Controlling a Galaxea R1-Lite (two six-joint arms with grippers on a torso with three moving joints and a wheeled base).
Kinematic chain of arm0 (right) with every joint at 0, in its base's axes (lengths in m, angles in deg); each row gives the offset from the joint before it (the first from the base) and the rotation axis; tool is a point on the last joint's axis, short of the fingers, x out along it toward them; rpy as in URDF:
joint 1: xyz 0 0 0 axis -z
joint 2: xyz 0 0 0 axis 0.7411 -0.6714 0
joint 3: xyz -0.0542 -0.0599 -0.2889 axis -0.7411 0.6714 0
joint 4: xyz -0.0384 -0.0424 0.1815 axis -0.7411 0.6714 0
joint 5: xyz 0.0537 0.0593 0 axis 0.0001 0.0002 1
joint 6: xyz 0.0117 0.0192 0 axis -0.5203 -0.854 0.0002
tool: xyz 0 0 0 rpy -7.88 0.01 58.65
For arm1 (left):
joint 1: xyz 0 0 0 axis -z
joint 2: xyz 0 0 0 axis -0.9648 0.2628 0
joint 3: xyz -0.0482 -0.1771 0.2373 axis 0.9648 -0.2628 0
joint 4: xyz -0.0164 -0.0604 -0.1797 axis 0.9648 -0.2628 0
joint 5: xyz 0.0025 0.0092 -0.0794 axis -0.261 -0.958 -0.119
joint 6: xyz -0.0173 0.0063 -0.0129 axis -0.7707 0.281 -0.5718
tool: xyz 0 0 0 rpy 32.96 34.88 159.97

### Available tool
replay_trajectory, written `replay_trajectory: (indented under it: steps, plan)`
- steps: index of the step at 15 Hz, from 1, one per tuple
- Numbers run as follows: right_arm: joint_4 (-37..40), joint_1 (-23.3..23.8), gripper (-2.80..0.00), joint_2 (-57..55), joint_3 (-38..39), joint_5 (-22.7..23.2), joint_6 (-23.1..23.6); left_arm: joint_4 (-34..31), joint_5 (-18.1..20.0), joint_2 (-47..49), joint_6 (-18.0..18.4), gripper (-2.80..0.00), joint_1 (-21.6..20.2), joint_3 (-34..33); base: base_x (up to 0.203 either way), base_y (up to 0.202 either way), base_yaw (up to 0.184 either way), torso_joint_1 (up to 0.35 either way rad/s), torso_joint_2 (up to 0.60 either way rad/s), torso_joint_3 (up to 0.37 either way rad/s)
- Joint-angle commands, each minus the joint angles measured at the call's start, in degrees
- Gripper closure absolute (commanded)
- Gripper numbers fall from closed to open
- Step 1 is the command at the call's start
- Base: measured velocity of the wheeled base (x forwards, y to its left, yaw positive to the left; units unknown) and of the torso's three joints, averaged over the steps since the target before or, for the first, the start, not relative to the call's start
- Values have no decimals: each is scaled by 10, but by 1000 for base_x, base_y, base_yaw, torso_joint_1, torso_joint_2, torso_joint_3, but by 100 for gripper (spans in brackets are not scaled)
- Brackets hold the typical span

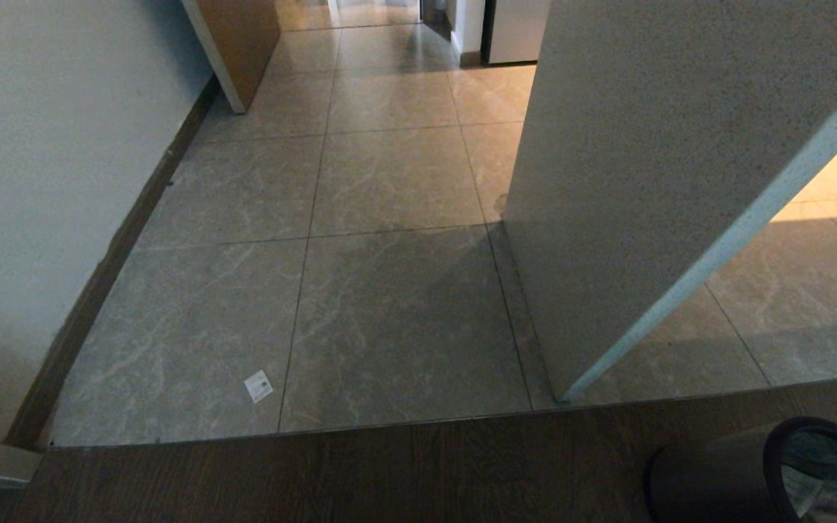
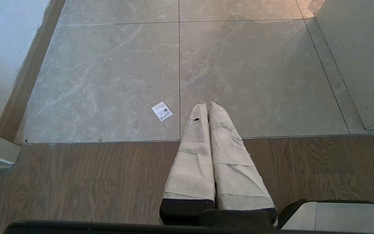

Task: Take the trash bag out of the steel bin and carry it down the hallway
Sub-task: Place the outer trash can on the ground

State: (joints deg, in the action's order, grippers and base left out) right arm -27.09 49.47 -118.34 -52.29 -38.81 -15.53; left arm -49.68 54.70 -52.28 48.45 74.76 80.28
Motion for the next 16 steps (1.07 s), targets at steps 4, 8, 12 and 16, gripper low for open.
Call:
replay_trajectory:
  steps: [4, 8, 12, 16]
  plan:
    - [3, 60, 0, -21, 79, -27, -27, 0, 0, 0, 0, 0, 0, 0, 0, 0, 0, 0, 0, 0]
    - [-52, 190, 0, -87, 94, 69, -16, 0, 0, 0, 0, 0, 0, 0, 0, 0, 0, 0, 0, 0]
    - [-252, 239, 0, -175, 144, 170, -13, 0, 0, 0, 0, 0, 0, 0, 0, 0, 0, 0, 0, 0]
    - [-472, 262, 0, -254, 242, 234, 19, 0, 0, 0, 0, 0, 0, 0, 0, 0, 0, 0, 0, 0]
